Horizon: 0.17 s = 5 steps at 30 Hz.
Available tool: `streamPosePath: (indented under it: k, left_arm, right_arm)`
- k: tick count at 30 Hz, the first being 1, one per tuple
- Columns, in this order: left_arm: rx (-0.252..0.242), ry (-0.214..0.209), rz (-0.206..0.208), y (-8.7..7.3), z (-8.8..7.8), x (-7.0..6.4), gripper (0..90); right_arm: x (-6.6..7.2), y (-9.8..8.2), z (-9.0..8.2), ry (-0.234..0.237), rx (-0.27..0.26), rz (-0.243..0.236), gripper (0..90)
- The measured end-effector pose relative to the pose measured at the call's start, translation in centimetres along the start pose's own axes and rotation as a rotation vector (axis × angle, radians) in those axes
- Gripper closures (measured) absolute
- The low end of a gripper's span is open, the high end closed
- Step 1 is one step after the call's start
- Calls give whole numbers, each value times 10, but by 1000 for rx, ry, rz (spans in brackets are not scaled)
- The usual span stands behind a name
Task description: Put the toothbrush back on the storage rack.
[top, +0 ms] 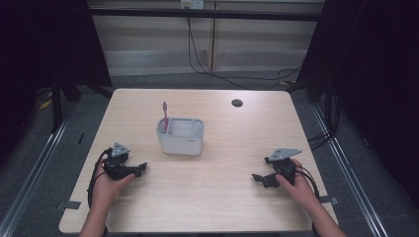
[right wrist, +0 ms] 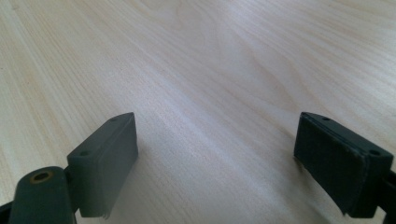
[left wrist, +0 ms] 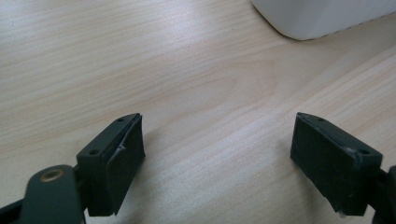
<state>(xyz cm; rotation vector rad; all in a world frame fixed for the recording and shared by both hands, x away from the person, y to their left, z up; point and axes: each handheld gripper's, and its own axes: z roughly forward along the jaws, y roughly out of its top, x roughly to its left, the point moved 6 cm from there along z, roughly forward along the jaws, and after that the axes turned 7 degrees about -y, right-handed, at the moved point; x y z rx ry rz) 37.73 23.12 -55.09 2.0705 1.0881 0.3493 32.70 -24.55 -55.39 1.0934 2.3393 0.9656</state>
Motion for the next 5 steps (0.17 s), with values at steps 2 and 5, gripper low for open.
streamPosePath:
  k: [2,5]
  left_arm:
    - [0,0,0,0,0,0,171]
    - [4,0,4,0,0,0,171]
  right_arm:
    - [0,0,0,0,0,0,127]
    - [0,0,0,0,0,0,126]
